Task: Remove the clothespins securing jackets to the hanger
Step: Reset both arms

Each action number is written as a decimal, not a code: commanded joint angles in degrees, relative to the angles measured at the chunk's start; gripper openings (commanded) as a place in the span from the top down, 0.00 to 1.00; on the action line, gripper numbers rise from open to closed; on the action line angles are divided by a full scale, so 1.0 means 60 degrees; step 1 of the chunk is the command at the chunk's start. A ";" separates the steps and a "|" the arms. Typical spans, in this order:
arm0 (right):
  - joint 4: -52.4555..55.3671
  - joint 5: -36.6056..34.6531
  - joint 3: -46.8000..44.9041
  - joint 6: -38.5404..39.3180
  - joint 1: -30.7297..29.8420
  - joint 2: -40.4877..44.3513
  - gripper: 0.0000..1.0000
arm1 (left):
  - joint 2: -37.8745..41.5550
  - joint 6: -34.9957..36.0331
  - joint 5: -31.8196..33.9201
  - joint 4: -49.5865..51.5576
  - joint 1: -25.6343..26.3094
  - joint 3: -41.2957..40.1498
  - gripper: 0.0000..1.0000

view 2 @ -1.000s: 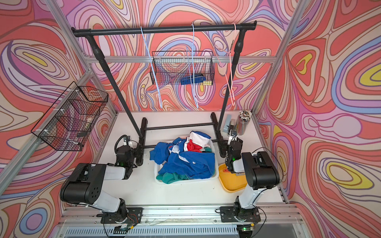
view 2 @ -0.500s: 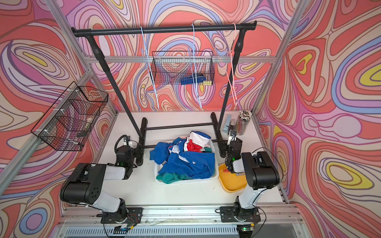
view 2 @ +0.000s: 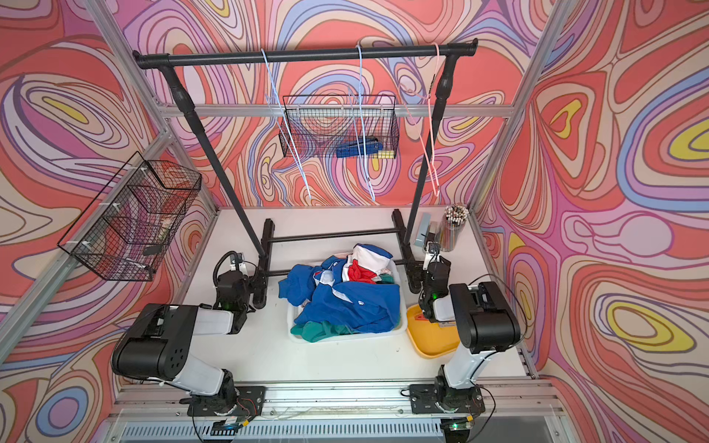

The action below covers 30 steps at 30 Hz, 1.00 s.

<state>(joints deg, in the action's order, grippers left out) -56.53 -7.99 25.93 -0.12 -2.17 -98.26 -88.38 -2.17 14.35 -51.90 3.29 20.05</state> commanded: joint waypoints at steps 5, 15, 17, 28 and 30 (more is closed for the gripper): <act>0.0032 0.0061 0.0045 -0.0072 0.0052 0.0058 0.02 | -0.0044 -0.0011 -0.0048 -0.0141 -0.0041 0.0161 0.00; 0.0033 0.0059 0.0043 -0.0079 0.0054 0.0058 0.02 | -0.0040 0.0010 -0.0051 -0.0182 -0.0028 0.0131 0.00; 0.0032 0.0066 0.0051 -0.0071 0.0045 0.0058 0.02 | -0.0045 0.0005 -0.0051 -0.0190 -0.0023 0.0129 0.00; 0.0023 0.0068 0.0043 -0.0074 0.0047 0.0057 0.02 | -0.0071 0.0645 -0.0109 -0.1747 0.0446 -0.0643 0.00; 0.0033 0.0065 0.0043 -0.0069 0.0050 0.0057 0.02 | -0.0164 0.0638 -0.0022 -0.2848 0.0448 -0.1135 0.00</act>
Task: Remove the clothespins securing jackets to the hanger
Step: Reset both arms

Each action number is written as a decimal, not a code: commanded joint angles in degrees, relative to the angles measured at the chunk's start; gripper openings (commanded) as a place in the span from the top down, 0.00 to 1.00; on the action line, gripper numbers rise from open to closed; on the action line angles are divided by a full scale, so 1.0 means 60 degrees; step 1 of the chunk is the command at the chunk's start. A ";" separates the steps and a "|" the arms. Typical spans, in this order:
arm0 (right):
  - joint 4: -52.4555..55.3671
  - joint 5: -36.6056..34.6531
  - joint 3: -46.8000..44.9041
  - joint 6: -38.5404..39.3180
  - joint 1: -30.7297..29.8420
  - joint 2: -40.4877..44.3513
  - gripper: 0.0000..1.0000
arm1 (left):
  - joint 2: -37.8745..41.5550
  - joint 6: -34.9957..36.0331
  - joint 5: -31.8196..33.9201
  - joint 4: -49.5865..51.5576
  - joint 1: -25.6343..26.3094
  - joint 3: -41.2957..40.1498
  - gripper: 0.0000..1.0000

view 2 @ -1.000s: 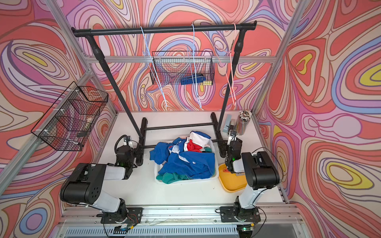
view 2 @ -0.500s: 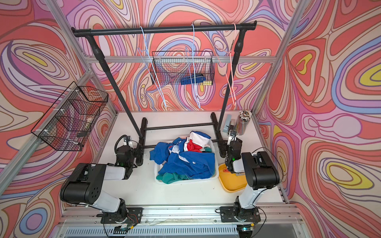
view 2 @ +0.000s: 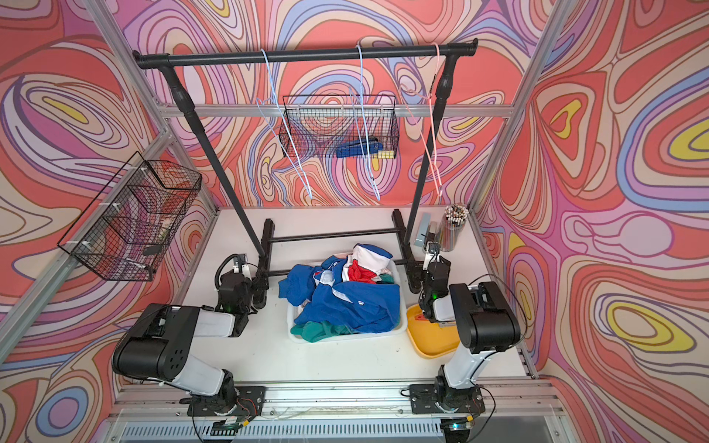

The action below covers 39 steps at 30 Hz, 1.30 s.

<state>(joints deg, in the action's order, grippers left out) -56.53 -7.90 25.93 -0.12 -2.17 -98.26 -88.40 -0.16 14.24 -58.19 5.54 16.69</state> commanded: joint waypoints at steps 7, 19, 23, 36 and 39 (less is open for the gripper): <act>0.0039 0.0051 0.0043 -0.0070 0.0053 0.0058 0.02 | -0.0081 0.0260 0.0114 0.0252 0.0058 0.0434 0.00; 0.0029 0.0045 0.0043 -0.0073 0.0049 0.0058 0.02 | -0.0105 0.0269 0.0161 0.0112 0.0087 0.0395 0.00; 0.0032 0.0043 0.0043 -0.0082 0.0044 0.0058 0.02 | -0.0107 0.0276 0.0160 0.0105 0.0087 0.0393 0.00; 0.0040 0.0050 0.0043 -0.0081 0.0046 0.0058 0.02 | -0.0114 0.0276 0.0171 0.0094 0.0080 0.0383 0.00; 0.0029 0.0048 0.0043 -0.0072 0.0051 0.0057 0.02 | -0.0114 0.0275 0.0183 0.0097 0.0087 0.0390 0.00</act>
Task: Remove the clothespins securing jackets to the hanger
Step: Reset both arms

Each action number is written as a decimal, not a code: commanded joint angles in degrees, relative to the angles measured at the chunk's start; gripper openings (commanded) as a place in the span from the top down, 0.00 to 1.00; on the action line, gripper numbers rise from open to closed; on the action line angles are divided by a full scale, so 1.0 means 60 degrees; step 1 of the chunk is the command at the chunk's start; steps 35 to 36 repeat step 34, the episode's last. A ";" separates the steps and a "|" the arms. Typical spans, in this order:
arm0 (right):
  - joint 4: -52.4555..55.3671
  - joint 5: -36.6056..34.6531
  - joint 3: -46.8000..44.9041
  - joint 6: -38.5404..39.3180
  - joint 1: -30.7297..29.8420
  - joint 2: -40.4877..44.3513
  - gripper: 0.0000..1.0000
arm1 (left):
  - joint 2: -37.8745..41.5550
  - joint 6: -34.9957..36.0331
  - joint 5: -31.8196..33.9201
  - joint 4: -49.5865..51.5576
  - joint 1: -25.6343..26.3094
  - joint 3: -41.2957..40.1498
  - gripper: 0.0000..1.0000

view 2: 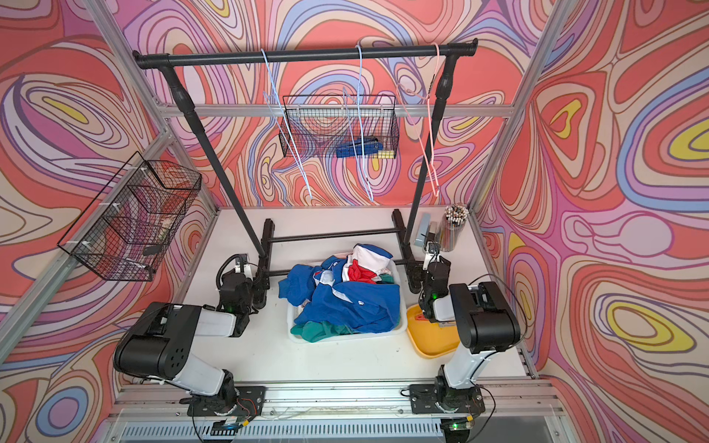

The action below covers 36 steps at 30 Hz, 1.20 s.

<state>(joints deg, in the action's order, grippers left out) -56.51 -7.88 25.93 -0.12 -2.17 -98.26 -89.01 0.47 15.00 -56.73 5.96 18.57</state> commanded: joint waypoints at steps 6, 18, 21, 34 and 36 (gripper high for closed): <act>0.0029 0.0051 0.0045 -0.0078 0.0054 0.0058 0.02 | -0.0011 0.0171 0.0030 -0.0150 0.0011 0.0077 0.00; 0.0027 0.0042 0.0043 -0.0077 0.0044 0.0057 0.02 | -0.0004 0.0170 0.0046 -0.0184 0.0018 0.0057 0.00; 0.0029 0.0055 0.0043 -0.0078 0.0055 0.0058 0.02 | -0.0005 0.0158 0.0048 -0.0184 0.0017 0.0058 0.00; 0.0027 0.0042 0.0043 -0.0071 0.0055 0.0058 0.02 | 0.0113 -0.0276 -0.1380 0.0907 -0.0718 0.0474 0.00; 0.0027 0.0042 0.0043 -0.0071 0.0055 0.0058 0.02 | 0.0113 -0.0276 -0.1380 0.0907 -0.0718 0.0474 0.00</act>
